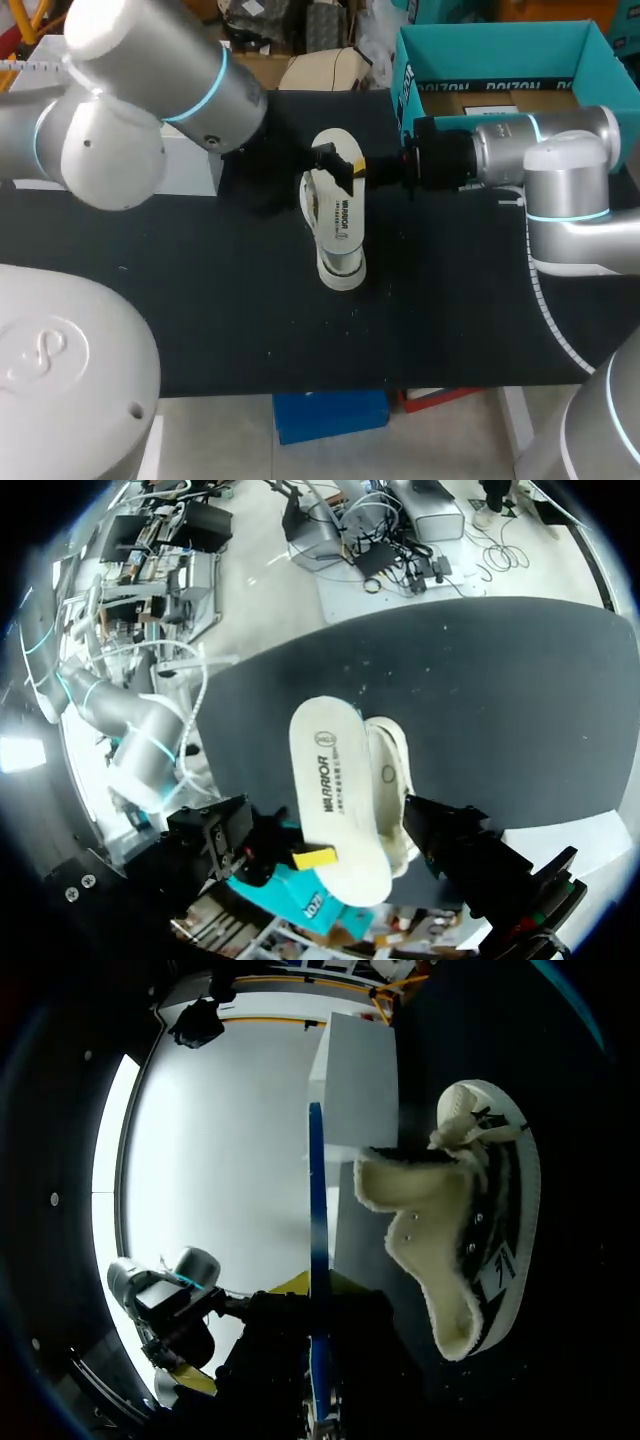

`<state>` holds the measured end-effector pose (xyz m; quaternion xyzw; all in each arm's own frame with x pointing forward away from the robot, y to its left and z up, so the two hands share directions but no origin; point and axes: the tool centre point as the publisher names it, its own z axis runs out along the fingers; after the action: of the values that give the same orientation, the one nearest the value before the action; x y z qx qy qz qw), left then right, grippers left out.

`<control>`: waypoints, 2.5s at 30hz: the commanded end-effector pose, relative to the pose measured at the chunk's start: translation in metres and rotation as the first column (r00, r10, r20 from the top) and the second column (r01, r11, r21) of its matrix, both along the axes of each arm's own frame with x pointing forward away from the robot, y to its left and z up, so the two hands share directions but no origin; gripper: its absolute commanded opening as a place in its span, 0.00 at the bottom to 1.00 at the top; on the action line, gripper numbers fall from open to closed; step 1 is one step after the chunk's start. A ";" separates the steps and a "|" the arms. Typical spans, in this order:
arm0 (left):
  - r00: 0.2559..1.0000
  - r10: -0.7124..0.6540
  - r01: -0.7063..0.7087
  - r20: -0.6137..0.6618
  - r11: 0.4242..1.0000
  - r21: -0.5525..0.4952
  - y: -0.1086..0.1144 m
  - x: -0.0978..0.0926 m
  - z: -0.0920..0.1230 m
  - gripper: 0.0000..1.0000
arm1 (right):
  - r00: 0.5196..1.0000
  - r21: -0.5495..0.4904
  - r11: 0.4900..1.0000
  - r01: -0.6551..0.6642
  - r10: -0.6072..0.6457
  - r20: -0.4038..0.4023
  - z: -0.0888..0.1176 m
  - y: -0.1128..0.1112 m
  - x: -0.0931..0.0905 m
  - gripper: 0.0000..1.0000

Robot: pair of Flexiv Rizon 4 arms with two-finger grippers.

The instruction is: Take the shoe out of the shoebox, open the shoe tongue, remove and reinsert the insole, then place the shoe into the shoebox

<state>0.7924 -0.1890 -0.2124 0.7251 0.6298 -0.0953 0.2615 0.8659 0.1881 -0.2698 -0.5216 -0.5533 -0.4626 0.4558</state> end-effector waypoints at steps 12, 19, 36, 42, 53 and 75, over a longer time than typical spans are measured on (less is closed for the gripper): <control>0.989 0.125 -0.146 0.076 0.834 0.532 -0.014 0.006 0.013 1.00 | 1.000 -0.001 1.000 0.001 -0.001 0.001 0.000 0.001 0.000 0.00; 0.993 0.106 -0.122 0.060 0.872 0.474 -0.019 0.009 0.016 1.00 | 1.000 -0.001 1.000 0.001 -0.001 0.001 0.000 0.001 0.000 0.00; 0.992 0.128 -0.113 -0.019 0.926 0.361 -0.019 0.018 0.028 1.00 | 1.000 -0.001 1.000 0.001 -0.001 0.001 0.000 0.001 0.000 0.00; 0.989 0.138 -0.103 -0.056 0.907 0.409 -0.020 0.040 0.034 1.00 | 1.000 -0.001 1.000 0.001 -0.001 0.001 0.000 0.001 0.000 0.00; 0.980 0.169 -0.114 -0.103 0.907 0.405 -0.020 0.088 0.033 1.00 | 1.000 -0.001 1.000 0.001 -0.001 0.001 0.000 0.001 0.000 0.00; 0.975 0.156 -0.093 -0.158 0.934 0.346 -0.018 0.177 0.028 1.00 | 1.000 -0.001 1.000 0.001 -0.001 0.001 0.000 0.001 0.000 0.00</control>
<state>0.9598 -0.2032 -0.1822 0.7036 0.7043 -0.0284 0.0903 0.8660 0.1882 -0.2699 -0.5216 -0.5533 -0.4626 0.4558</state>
